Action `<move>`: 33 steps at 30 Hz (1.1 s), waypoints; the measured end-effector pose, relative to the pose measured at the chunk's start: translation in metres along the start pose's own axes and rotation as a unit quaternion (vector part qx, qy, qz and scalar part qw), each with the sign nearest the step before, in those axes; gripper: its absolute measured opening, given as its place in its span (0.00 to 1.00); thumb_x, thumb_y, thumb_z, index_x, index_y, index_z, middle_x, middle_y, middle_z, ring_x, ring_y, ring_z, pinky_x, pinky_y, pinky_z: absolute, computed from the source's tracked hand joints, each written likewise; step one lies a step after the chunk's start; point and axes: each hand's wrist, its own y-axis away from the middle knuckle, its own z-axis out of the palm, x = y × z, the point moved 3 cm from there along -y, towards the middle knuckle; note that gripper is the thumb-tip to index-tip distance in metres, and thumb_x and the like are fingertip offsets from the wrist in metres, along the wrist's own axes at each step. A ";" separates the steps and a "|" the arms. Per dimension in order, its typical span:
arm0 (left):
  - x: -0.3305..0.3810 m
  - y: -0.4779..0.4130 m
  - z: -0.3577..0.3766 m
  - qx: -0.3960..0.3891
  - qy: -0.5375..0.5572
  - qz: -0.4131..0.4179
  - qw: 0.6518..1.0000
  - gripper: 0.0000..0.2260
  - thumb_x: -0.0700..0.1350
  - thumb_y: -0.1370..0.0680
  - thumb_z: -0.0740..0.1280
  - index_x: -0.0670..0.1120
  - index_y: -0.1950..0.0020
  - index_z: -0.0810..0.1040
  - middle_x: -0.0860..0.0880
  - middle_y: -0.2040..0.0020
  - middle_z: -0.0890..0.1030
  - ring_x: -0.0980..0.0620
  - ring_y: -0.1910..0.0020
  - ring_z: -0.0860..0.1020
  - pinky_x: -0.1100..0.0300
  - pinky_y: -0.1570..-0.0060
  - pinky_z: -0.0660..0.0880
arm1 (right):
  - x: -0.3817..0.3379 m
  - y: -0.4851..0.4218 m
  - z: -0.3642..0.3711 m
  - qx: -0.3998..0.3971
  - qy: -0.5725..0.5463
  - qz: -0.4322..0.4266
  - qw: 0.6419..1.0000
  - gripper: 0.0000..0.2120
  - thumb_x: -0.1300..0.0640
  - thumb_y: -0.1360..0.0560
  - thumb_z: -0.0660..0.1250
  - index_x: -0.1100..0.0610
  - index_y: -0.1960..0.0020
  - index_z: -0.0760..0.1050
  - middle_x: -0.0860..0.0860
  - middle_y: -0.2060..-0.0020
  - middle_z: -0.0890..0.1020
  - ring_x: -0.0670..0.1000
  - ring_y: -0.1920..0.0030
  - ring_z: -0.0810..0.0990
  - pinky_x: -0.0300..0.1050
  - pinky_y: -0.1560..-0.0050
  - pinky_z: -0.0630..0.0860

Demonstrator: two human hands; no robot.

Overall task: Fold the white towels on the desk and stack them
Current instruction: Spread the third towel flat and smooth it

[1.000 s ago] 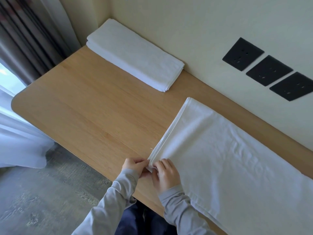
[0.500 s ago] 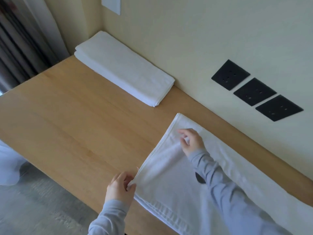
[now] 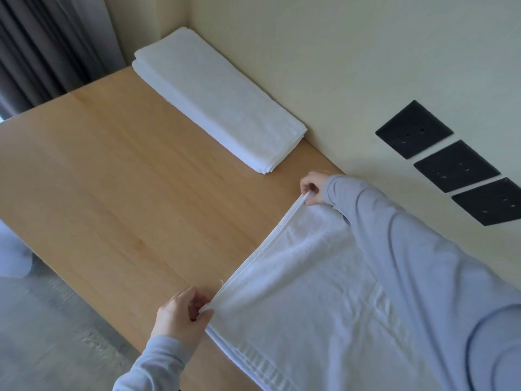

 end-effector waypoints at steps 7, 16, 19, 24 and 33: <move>0.011 -0.016 -0.007 0.020 -0.045 0.004 0.999 0.10 0.36 0.31 0.71 0.52 0.62 0.77 0.56 0.70 0.76 0.54 0.67 0.73 0.70 0.65 0.63 | 0.001 -0.020 0.000 0.039 -0.007 0.053 0.998 0.03 0.60 0.26 0.64 0.58 0.52 0.74 0.53 0.54 0.71 0.53 0.56 0.70 0.41 0.59 0.65; 0.055 -0.008 0.015 0.121 -0.242 0.192 0.943 0.22 0.38 0.39 0.68 0.42 0.45 0.78 0.45 0.47 0.79 0.39 0.46 0.77 0.49 0.49 0.75 | -0.023 0.050 0.065 0.404 -0.160 0.011 0.901 0.17 0.63 0.23 0.58 0.65 0.35 0.69 0.61 0.42 0.76 0.62 0.41 0.74 0.58 0.40 0.69; 0.076 -0.002 0.058 0.053 -0.315 0.342 0.884 0.26 0.52 0.27 0.58 0.40 0.32 0.72 0.42 0.31 0.72 0.42 0.33 0.71 0.48 0.36 0.64 | -0.076 0.081 0.118 0.373 -0.104 -0.166 0.907 0.19 0.63 0.22 0.50 0.64 0.35 0.71 0.58 0.35 0.74 0.56 0.33 0.71 0.54 0.33 0.61; 0.031 -0.015 0.071 -0.001 -0.386 0.377 0.842 0.32 0.61 0.23 0.52 0.40 0.29 0.67 0.44 0.27 0.65 0.47 0.27 0.63 0.50 0.32 0.58 | -0.043 0.071 0.139 0.246 0.030 -0.193 0.949 0.27 0.50 0.24 0.51 0.57 0.26 0.59 0.51 0.26 0.60 0.52 0.26 0.55 0.57 0.28 0.54; 0.018 -0.016 0.066 0.025 -0.372 0.401 0.837 0.33 0.62 0.23 0.52 0.39 0.27 0.62 0.40 0.26 0.62 0.44 0.26 0.59 0.47 0.32 0.60 | 0.023 0.015 0.090 0.269 -0.042 0.029 0.962 0.25 0.52 0.19 0.49 0.55 0.24 0.49 0.50 0.24 0.51 0.48 0.24 0.48 0.51 0.25 0.43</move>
